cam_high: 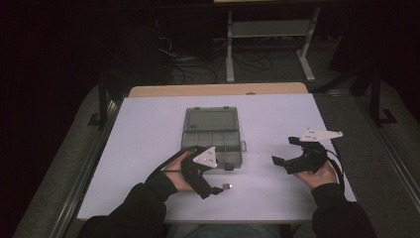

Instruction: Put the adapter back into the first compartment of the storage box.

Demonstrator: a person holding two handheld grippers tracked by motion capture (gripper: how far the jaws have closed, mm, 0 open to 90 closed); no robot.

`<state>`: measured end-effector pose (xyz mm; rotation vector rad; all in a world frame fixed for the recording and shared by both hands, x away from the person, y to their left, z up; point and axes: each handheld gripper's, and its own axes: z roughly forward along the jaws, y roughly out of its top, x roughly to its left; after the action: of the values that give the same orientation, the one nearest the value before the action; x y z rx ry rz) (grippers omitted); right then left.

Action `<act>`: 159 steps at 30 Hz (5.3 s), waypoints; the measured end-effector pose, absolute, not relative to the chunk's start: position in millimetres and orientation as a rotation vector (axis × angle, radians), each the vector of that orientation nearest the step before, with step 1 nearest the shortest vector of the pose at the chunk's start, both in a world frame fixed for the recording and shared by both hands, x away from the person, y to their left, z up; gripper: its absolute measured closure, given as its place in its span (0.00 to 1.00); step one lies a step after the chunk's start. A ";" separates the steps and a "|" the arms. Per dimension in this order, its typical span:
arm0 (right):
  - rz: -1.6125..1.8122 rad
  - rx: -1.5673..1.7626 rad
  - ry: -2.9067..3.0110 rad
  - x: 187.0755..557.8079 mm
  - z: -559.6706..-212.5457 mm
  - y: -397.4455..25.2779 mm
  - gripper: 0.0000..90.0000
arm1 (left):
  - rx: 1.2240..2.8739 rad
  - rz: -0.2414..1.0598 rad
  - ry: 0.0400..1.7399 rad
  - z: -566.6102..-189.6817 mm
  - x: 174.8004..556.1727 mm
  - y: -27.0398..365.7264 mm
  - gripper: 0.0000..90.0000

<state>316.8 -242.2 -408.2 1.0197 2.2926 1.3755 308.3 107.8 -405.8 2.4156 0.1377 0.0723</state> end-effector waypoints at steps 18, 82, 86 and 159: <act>1.383 1.022 2.300 317.2 -408.5 -241.9 0.00 | 2.454 0.032 0.112 -421.3 309.4 91.2 0.13; 1.400 1.020 2.294 315.4 -407.0 -242.9 0.00 | 2.530 0.035 0.106 -400.7 316.3 84.4 0.85; 1.399 1.029 2.298 315.9 -407.5 -243.1 0.00 | 2.518 0.037 0.121 -390.1 319.1 89.6 0.85; 1.371 1.044 2.328 316.2 -410.1 -244.2 0.00 | 2.467 0.181 0.477 -356.5 414.3 176.9 0.85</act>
<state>316.2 -244.2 -410.1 1.0439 2.3284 1.3712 414.3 176.9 -356.5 2.4670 0.4768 0.1811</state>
